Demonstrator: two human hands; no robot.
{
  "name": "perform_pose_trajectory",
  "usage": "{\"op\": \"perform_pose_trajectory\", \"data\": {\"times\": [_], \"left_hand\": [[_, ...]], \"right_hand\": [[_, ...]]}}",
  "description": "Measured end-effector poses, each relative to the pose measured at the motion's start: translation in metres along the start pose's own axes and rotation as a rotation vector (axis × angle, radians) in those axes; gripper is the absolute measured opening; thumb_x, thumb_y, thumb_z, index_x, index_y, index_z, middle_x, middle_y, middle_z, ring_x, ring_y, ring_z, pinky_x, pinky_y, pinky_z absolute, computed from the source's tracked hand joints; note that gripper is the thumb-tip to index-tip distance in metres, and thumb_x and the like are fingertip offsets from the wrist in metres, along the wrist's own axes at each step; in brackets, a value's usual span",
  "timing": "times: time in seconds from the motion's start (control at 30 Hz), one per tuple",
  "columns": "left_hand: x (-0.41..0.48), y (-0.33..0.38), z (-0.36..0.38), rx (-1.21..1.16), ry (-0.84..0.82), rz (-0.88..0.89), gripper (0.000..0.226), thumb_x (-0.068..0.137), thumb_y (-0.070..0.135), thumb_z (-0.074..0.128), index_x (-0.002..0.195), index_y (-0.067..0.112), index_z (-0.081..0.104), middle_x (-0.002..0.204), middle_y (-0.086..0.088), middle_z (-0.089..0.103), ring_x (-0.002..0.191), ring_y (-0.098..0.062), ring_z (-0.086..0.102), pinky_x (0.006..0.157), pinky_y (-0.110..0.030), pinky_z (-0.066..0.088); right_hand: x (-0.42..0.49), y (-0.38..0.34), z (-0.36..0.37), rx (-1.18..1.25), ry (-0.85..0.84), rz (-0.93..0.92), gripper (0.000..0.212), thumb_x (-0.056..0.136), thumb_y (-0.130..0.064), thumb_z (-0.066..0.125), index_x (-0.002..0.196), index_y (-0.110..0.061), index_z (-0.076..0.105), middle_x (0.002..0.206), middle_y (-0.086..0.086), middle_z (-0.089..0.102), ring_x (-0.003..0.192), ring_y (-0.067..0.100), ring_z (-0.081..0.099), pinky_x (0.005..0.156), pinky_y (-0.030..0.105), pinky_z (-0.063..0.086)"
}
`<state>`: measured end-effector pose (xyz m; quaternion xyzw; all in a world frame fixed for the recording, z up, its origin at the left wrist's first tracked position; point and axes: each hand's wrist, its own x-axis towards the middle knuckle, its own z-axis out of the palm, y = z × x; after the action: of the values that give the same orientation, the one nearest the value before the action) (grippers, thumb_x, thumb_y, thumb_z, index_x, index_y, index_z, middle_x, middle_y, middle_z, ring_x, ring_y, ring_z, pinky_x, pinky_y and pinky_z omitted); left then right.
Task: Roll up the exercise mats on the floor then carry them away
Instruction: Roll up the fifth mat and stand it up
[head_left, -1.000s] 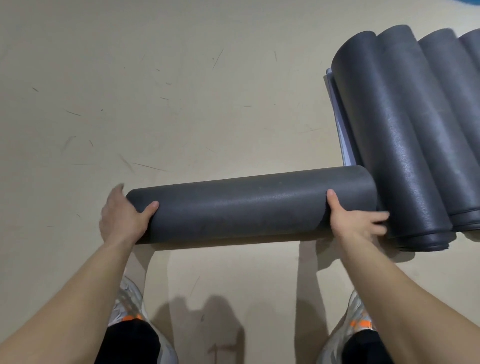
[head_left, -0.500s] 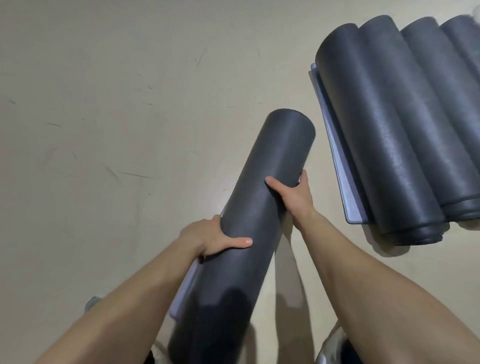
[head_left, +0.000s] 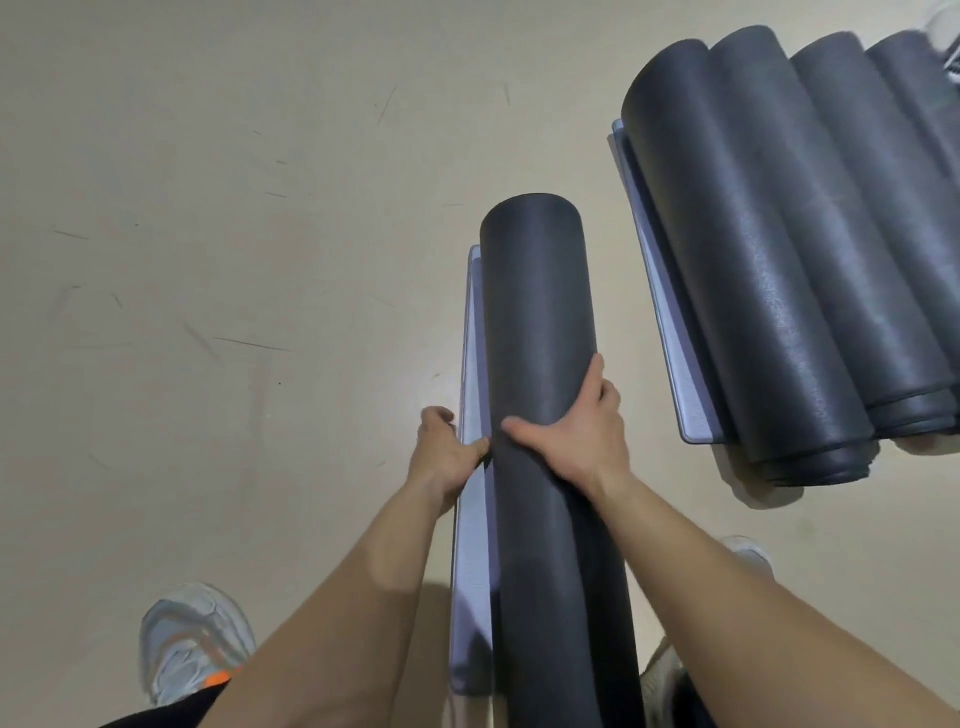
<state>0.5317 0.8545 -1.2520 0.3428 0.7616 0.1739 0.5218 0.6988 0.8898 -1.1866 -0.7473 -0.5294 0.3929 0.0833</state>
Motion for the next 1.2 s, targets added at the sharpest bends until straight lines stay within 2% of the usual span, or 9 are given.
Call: {"op": "perform_pose_trajectory", "data": {"times": [0.07,0.17,0.33,0.47,0.8,0.93,1.07,1.13,1.2], "left_hand": [[0.007,0.0,-0.001,-0.016,-0.019,-0.058,0.046,0.091,0.034,0.072,0.116,0.024,0.035,0.107,-0.004,0.062,0.088,-0.02,0.063,0.077,-0.032,0.048],[0.014,-0.004,-0.002,0.177,0.008,0.003,0.023,0.1,0.027,0.061,0.085,0.017,0.047,0.075,0.002,0.056,0.076,-0.025,0.053,0.059,-0.03,0.038],[0.002,-0.016,-0.003,0.063,0.008,0.054,0.015,0.102,0.015,0.059,0.091,0.019,0.049,0.074,0.005,0.05,0.063,-0.011,0.045,0.048,-0.011,0.038],[-0.004,-0.02,-0.001,0.124,0.044,0.096,0.012,0.101,0.015,0.06,0.094,0.019,0.052,0.075,0.007,0.052,0.065,-0.008,0.047,0.053,-0.012,0.034],[-0.015,0.003,0.0,-0.127,-0.063,-0.026,0.02,0.098,0.003,0.057,0.083,0.015,0.049,0.071,-0.005,0.044,0.063,-0.024,0.044,0.046,-0.024,0.041],[-0.018,0.008,-0.002,-0.08,-0.036,0.032,0.023,0.097,0.001,0.059,0.081,0.016,0.051,0.063,-0.001,0.046,0.058,-0.024,0.051,0.047,-0.022,0.044],[-0.016,0.009,-0.009,-0.059,-0.001,0.029,0.019,0.096,0.002,0.059,0.082,0.015,0.054,0.06,0.001,0.049,0.055,-0.027,0.056,0.062,-0.036,0.054],[-0.019,0.012,-0.013,-0.159,-0.028,-0.034,0.007,0.1,0.012,0.057,0.092,0.012,0.059,0.072,-0.004,0.061,0.061,-0.028,0.062,0.069,-0.04,0.058],[-0.024,0.018,-0.018,-0.362,-0.134,-0.132,0.037,0.102,0.05,0.054,0.115,0.016,0.062,0.099,-0.003,0.073,0.077,-0.026,0.073,0.08,-0.044,0.064]], "right_hand": [[-0.011,-0.014,0.009,-0.19,-0.012,0.005,0.157,0.044,-0.082,0.081,0.158,-0.034,-0.017,0.164,0.014,0.016,0.141,0.042,0.036,0.108,0.057,0.044],[-0.01,-0.021,0.018,-0.257,0.031,0.032,0.156,0.05,-0.072,0.086,0.158,-0.033,-0.019,0.161,0.013,0.016,0.134,0.044,0.04,0.103,0.055,0.047],[0.001,-0.009,0.004,-0.07,0.112,0.049,0.14,0.059,-0.058,0.088,0.16,-0.038,-0.007,0.152,0.01,0.037,0.123,0.034,0.056,0.096,0.046,0.051],[0.011,-0.009,-0.011,0.112,0.155,0.113,0.136,0.06,-0.052,0.09,0.162,-0.038,0.0,0.143,0.007,0.049,0.121,0.032,0.057,0.096,0.046,0.049],[0.03,-0.016,-0.023,-0.072,-0.058,-0.049,0.132,0.067,-0.052,0.086,0.16,-0.044,-0.008,0.142,0.008,0.039,0.102,0.028,0.056,0.092,0.043,0.052],[0.037,-0.019,-0.025,-0.192,-0.087,-0.089,0.132,0.07,-0.048,0.083,0.16,-0.041,-0.013,0.151,0.015,0.033,0.118,0.039,0.057,0.098,0.049,0.051],[0.035,-0.019,-0.012,-0.197,-0.09,-0.186,0.127,0.07,-0.054,0.079,0.158,-0.048,-0.014,0.16,0.014,0.024,0.129,0.041,0.05,0.101,0.051,0.05],[0.032,-0.013,-0.004,-0.189,-0.072,-0.238,0.12,0.074,-0.06,0.077,0.158,-0.053,-0.009,0.165,0.012,0.019,0.14,0.04,0.039,0.108,0.051,0.045],[0.025,-0.007,0.002,-0.113,-0.076,-0.305,0.104,0.082,-0.065,0.072,0.157,-0.057,0.001,0.17,0.008,0.01,0.151,0.034,0.024,0.118,0.05,0.034]]}}
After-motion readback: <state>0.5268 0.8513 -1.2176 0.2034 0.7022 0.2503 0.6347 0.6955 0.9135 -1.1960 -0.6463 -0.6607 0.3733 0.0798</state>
